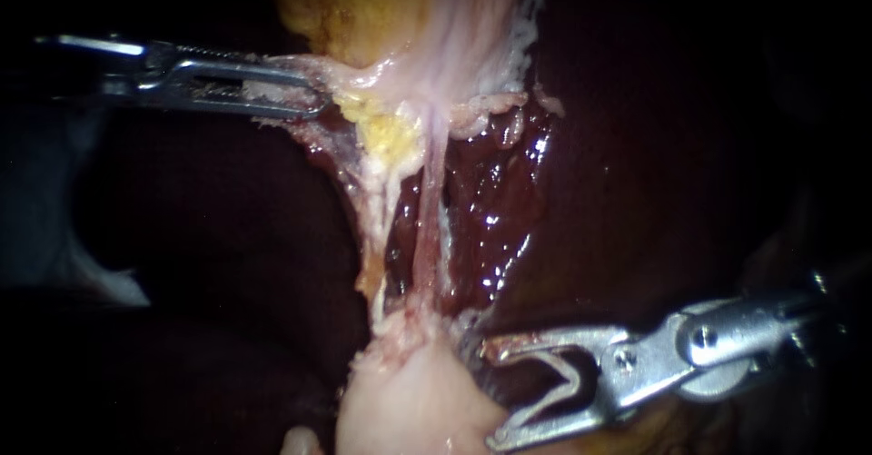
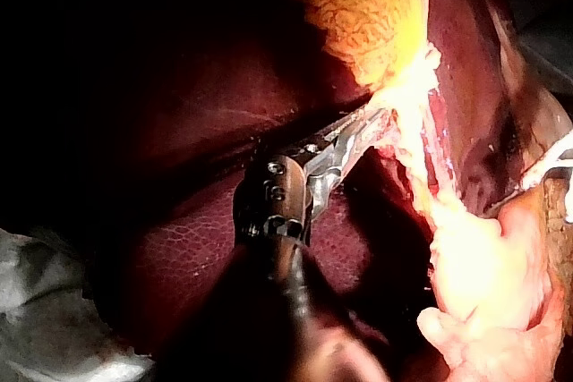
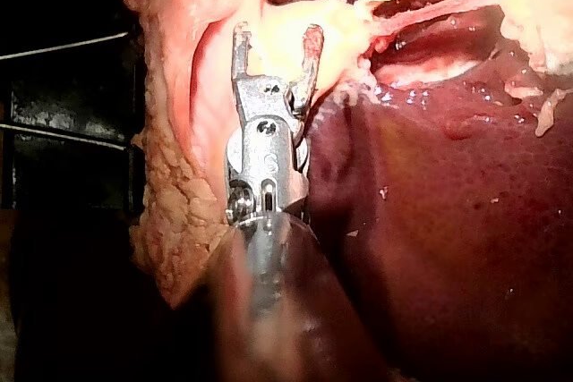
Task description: Clipping first clip left tube
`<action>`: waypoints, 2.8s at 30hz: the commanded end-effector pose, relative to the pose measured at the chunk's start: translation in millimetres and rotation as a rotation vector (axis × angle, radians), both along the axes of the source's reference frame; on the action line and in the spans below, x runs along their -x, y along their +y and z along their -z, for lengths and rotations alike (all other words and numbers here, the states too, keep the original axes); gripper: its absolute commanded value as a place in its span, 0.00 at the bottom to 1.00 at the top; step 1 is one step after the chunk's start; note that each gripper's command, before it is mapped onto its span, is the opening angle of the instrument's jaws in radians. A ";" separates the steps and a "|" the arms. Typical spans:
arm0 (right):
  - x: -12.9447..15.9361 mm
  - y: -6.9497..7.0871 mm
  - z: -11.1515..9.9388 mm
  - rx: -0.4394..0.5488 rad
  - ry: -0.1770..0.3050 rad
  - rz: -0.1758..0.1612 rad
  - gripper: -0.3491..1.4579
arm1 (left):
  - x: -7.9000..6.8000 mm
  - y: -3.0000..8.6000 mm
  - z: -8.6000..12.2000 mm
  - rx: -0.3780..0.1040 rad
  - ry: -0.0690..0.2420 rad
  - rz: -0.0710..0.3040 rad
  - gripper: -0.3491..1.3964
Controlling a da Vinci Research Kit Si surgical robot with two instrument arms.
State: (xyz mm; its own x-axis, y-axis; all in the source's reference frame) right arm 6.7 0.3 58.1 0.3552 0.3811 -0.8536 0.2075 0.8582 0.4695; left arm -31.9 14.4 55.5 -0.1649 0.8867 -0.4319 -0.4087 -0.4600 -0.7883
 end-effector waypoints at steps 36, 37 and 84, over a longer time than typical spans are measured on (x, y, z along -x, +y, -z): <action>-7.7 3.0 -2.5 -0.144 -0.029 -0.009 0.47 | -8.3 1.7 7.0 -0.007 0.006 0.054 0.00; -8.2 3.3 -2.7 -0.144 -0.031 -0.012 0.47 | -8.3 1.7 7.0 -0.007 0.006 0.055 0.00; -19.5 3.5 -8.9 -0.151 0.070 0.078 0.44 | -7.9 1.5 7.9 -0.018 0.004 0.057 0.00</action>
State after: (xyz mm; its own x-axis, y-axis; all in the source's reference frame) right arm 26.4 3.9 67.1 0.3278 0.4782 -0.8148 0.3105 0.7600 0.5710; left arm -24.0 15.9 47.6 -0.1146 0.9024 -0.4154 -0.4392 -0.4211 -0.7936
